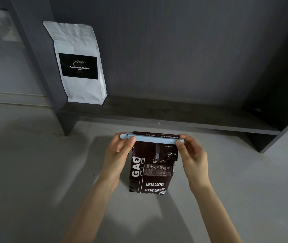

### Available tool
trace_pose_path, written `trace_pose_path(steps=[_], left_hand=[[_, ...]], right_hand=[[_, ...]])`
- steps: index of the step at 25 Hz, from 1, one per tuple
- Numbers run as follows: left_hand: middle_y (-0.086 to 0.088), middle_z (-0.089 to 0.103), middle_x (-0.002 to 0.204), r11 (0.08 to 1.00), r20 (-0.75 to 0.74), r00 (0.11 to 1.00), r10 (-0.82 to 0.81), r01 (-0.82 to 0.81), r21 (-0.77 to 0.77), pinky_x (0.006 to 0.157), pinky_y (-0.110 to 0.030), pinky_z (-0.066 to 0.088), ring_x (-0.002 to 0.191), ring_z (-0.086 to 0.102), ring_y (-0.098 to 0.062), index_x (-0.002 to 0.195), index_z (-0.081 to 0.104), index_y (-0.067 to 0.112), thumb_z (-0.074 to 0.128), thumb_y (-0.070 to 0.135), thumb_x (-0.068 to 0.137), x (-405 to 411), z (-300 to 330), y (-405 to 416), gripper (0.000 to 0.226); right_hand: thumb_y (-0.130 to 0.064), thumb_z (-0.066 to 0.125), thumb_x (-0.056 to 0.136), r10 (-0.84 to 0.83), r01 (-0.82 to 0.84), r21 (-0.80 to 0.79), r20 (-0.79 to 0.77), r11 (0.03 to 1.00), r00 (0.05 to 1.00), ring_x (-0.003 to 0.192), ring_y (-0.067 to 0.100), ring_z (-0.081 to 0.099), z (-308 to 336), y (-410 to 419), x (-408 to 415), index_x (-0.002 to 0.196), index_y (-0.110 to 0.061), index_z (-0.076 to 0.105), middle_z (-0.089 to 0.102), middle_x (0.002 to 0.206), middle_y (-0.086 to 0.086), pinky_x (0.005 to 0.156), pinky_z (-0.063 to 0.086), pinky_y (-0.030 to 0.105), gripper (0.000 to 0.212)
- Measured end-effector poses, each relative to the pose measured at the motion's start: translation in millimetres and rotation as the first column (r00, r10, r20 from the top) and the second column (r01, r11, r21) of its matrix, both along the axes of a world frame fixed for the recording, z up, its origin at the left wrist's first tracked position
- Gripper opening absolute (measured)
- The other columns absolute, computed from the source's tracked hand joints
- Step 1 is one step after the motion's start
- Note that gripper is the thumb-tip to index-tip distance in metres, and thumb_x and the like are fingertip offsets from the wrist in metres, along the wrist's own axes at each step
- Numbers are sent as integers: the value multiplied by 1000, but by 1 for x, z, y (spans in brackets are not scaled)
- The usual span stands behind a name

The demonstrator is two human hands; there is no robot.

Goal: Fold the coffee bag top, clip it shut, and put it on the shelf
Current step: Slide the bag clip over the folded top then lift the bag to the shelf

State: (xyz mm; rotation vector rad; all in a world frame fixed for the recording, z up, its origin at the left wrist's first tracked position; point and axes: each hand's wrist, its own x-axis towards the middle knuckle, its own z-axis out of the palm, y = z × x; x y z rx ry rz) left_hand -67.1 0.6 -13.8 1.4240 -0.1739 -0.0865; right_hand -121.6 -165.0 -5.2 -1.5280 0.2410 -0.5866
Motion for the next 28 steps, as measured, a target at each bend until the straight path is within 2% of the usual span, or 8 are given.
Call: trace_pose_path(steps=[4,7,13,19,21,25,27,28], left_hand=[[22,70,75,1000,-3,1000,-4,4,-21,73,-19,42,77,62,6,83,57,23,57,38,71,1,-1,0,19],[19,69,72,1000,0,1000,-7,7,-24,73,-21,42,74,61,6,80,56,24,56,28,79,2,-2,-1,4],[10,68,82,998,27,998,58,-58,5,77,-22,43,77,62,5,78,57,28,58,25,81,2,-3,-1,5],[13,70,79,999,56,998,26,-25,-27,65,-6,46,76,62,7,88,60,20,55,21,83,2,-7,-2,6],[14,71,84,999,63,998,-1,3,-32,68,-5,46,83,63,6,92,61,25,56,19,83,0,-8,-1,12],[15,70,92,997,63,995,-71,69,27,72,-3,45,90,62,9,115,51,26,58,13,82,0,-16,1,36],[16,63,100,993,53,993,-101,98,68,72,-2,44,87,59,15,123,42,25,59,9,81,1,-23,3,49],[18,60,101,987,50,990,-133,128,97,73,-3,44,89,58,15,123,41,24,59,7,80,2,-28,4,49]], right_hand=[[-6,53,85,7,-7,-6,4,1000,1000,60,-6,59,0,0,0,82,-24,57,61,72,-3,55,46,5,19],[-6,53,85,8,-8,1,8,1000,1000,60,-6,59,0,0,-1,82,-24,57,61,73,-2,55,47,6,19],[-7,54,85,-6,6,-30,1,1000,1000,60,-5,59,0,0,0,82,-26,57,61,71,-2,54,46,6,19],[-8,54,85,1,-2,48,20,999,1000,65,-8,62,-1,3,-2,89,-20,58,63,78,-4,55,47,5,14],[-9,54,85,10,-11,53,16,999,1000,68,-9,62,-3,4,-3,96,-22,57,64,82,-5,56,47,5,18],[-8,54,84,70,-70,-18,-35,997,997,77,-5,63,-13,2,-2,108,-34,50,65,90,1,67,52,10,36],[-8,56,83,67,-71,-53,-77,996,995,88,2,64,-20,1,-1,110,-38,49,66,99,4,81,54,20,41],[-8,57,83,66,-72,-61,-97,995,993,96,8,63,-24,1,-2,112,-33,50,66,105,5,87,53,28,39]])
